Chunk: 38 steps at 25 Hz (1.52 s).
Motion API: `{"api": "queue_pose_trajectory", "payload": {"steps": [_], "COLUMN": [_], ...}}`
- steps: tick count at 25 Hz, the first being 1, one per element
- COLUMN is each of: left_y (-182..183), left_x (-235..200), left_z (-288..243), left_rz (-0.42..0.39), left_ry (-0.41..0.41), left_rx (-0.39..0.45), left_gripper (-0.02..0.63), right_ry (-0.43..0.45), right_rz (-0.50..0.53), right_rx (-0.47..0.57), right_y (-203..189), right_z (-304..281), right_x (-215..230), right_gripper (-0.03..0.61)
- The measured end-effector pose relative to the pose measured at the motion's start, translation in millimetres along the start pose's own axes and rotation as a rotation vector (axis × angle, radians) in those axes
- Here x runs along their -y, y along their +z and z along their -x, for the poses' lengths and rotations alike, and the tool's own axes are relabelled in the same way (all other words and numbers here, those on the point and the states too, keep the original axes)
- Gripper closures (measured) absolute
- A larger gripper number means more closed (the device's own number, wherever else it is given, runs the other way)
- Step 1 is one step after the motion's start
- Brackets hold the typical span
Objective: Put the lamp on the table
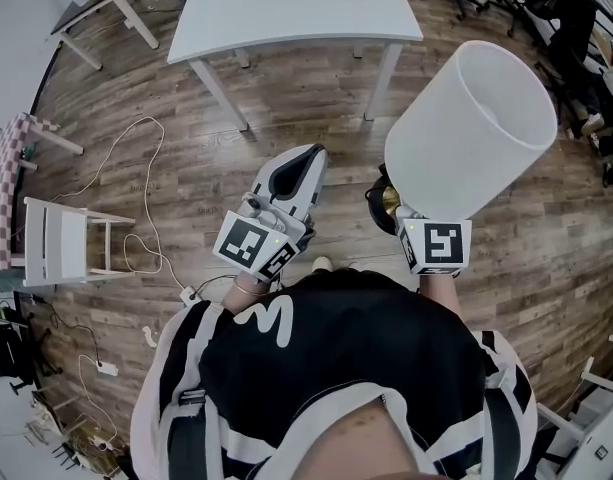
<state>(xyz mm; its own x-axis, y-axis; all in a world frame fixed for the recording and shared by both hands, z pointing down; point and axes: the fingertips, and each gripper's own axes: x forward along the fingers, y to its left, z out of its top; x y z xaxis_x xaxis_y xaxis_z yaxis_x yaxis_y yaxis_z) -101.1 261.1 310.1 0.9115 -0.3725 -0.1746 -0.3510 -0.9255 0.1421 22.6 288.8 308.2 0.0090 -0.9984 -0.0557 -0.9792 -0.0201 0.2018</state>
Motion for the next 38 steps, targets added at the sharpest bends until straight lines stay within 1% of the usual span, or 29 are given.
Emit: {"api": "queue_pose_trajectory", "payload": {"steps": [4, 8, 13, 18, 25, 28, 33, 38], "left_y": [0, -2, -8, -12, -12, -12, -8, -13], "left_x": [-5, -12, -24, -40, -78, -96, -117, -138], "left_z": [7, 9, 3, -13, -59, -86, -133, -170], "left_rz": [0.005, 0.018, 0.025, 0.021, 0.0, 0.006, -0.008, -0.003], "left_ry": [-0.016, -0.019, -0.012, 0.01, 0.036, 0.043, 0.05, 0.061], "left_rx": [-0.007, -0.007, -0.01, -0.008, 0.003, 0.009, 0.019, 0.009], "left_gripper": [0.608, 0.609, 0.608, 0.609, 0.609, 0.609, 0.609, 0.608], "right_ry": [-0.017, -0.008, -0.01, 0.004, 0.038, 0.045, 0.061, 0.082], "right_rz": [-0.009, -0.025, -0.034, -0.027, -0.036, -0.026, -0.023, -0.032], "right_rx": [0.002, -0.009, -0.015, -0.012, 0.017, 0.009, 0.023, 0.017], "right_y": [0, -3, -10, -18, -22, -27, -28, -35], "right_z": [-1, -7, -19, -43, -97, -127, -167, -202], "right_x": [-10, -18, -15, -5, 20, 37, 71, 95], "right_gripper": [0.41, 0.41, 0.41, 0.41, 0.41, 0.41, 0.41, 0.41]}}
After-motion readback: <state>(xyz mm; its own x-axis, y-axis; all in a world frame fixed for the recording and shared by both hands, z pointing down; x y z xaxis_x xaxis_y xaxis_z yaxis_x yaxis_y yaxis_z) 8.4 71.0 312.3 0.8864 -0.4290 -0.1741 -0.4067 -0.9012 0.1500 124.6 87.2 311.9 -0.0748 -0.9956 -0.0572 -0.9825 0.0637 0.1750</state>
